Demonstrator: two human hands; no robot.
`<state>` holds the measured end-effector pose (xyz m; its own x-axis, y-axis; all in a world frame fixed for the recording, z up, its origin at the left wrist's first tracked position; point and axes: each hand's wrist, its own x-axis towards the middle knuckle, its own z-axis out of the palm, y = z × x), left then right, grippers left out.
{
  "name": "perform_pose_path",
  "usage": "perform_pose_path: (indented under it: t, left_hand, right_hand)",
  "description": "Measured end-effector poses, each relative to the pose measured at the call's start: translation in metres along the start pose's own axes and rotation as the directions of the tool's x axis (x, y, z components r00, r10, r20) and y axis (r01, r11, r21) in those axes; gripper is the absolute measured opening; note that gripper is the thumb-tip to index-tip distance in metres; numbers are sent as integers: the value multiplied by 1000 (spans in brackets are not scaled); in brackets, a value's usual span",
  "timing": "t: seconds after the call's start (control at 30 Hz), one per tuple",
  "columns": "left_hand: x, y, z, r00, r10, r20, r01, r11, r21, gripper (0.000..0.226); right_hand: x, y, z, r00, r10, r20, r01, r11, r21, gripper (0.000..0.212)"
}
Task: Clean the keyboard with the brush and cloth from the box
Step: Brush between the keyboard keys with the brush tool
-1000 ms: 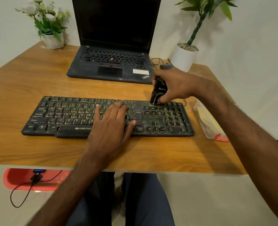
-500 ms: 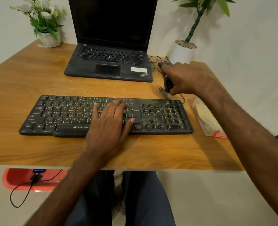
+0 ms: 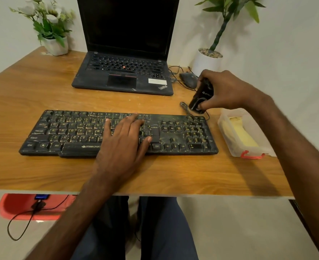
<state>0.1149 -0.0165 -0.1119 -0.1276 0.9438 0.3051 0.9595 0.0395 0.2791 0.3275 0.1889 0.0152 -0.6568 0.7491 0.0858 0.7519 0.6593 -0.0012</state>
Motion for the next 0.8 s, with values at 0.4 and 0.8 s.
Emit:
perform_pose_path:
  t: [0.4,0.8]
  left_hand:
    - [1,0,1,1000,-3,17,2,1000,27,71]
    - [1,0,0,1000,-2,23,1,1000,29,74]
  right_hand:
    - [-3,11,8,994,91,-52,-93,995,-38,70]
    - [-31,-2,7,980,181,-82,-169,976,141,63]
